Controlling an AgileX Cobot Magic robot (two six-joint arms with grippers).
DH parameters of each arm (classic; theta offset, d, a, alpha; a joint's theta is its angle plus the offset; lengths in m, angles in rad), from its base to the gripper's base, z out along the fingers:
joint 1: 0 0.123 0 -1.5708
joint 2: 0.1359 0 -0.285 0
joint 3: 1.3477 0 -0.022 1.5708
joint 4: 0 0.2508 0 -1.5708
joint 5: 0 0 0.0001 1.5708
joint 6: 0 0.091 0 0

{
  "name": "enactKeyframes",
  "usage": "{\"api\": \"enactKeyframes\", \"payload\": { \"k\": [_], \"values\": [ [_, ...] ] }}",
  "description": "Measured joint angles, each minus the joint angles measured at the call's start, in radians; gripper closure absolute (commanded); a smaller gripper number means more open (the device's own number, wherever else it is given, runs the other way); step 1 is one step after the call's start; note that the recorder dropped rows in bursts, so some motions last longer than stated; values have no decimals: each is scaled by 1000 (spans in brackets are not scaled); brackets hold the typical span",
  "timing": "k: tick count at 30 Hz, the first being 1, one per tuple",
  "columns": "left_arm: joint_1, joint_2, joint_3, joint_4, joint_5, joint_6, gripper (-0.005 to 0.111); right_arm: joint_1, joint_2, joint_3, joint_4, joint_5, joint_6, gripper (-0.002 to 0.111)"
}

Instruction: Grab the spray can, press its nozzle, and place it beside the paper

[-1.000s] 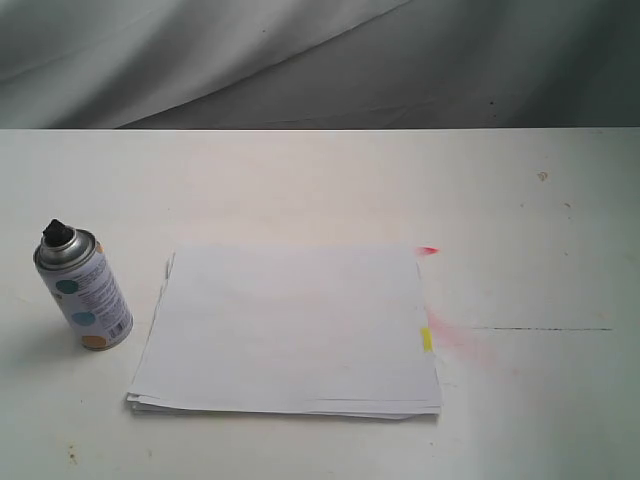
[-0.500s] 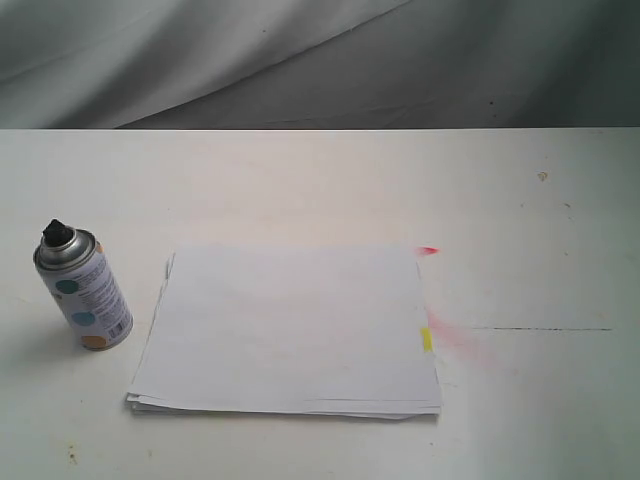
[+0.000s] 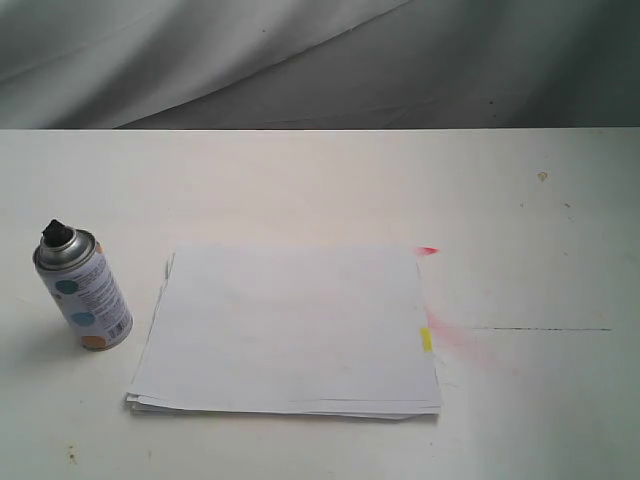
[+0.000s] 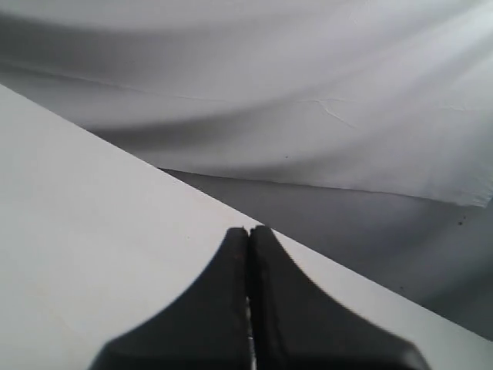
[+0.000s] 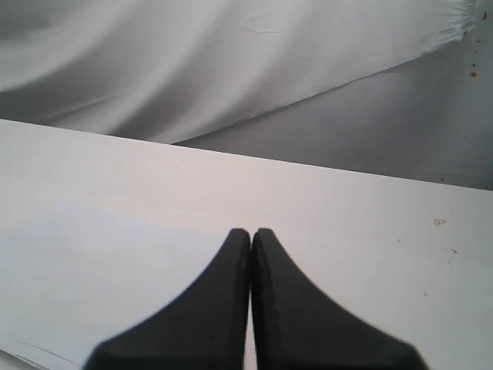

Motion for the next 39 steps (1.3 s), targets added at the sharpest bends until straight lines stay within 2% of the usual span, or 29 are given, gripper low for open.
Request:
{"api": "enactKeyframes", "payload": {
  "k": [3,7,12,13,15,19,27,32,39],
  "values": [
    [0,19,-138,69,136,-5,107,0,0,0,0,0,0,108],
    [0,130,-393,100,346,103,107,0,0,0,0,0,0,108],
    [0,391,-730,99,778,281,107,0,0,0,0,0,0,108],
    [0,501,-817,75,903,306,107,0,0,0,0,0,0,108],
    [0,580,-846,23,926,320,107,0,0,0,0,0,0,108],
    [0,639,-794,-81,841,347,107,0,0,0,0,0,0,108],
    [0,649,-334,-99,572,357,107,0,0,0,0,0,0,108],
    [0,649,-296,-144,520,404,107,0,0,0,0,0,0,108],
    [-178,686,-201,-156,345,408,107,0,0,0,0,0,0,108]
  ]
}}
